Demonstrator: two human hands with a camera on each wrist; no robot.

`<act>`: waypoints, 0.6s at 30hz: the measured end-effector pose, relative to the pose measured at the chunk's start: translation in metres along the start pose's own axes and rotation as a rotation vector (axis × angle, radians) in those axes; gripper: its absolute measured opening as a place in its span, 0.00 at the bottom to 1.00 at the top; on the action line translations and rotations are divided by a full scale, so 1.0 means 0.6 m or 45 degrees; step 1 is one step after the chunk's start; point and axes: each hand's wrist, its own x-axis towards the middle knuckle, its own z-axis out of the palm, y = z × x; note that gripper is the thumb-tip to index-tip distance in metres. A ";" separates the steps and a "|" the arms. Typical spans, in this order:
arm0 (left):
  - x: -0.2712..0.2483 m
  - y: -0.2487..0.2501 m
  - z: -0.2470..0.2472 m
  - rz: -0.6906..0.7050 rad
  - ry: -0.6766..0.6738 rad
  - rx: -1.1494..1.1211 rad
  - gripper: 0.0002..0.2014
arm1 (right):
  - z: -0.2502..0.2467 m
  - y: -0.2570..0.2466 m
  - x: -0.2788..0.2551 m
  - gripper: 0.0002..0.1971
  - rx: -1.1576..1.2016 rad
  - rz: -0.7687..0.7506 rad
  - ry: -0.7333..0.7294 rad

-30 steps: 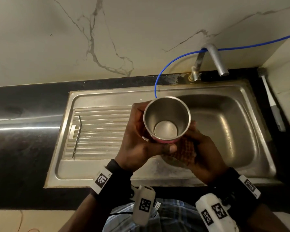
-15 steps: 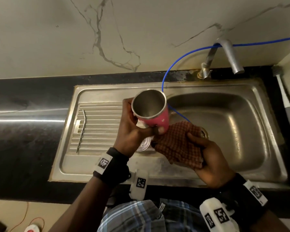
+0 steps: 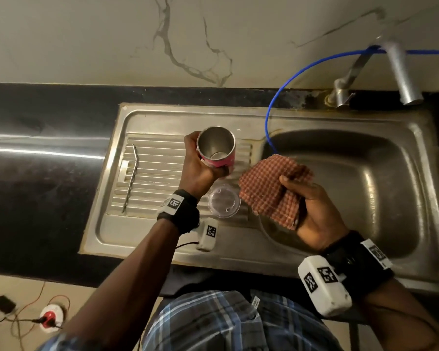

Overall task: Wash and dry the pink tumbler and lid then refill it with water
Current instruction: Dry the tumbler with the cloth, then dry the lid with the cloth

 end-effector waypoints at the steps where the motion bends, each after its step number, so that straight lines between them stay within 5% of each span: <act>1: 0.003 -0.007 0.000 0.008 -0.005 0.014 0.51 | 0.001 0.003 0.002 0.27 -0.009 0.005 0.000; 18: 0.019 -0.062 -0.007 -0.054 -0.075 0.138 0.51 | -0.019 0.009 0.012 0.20 0.022 0.025 0.092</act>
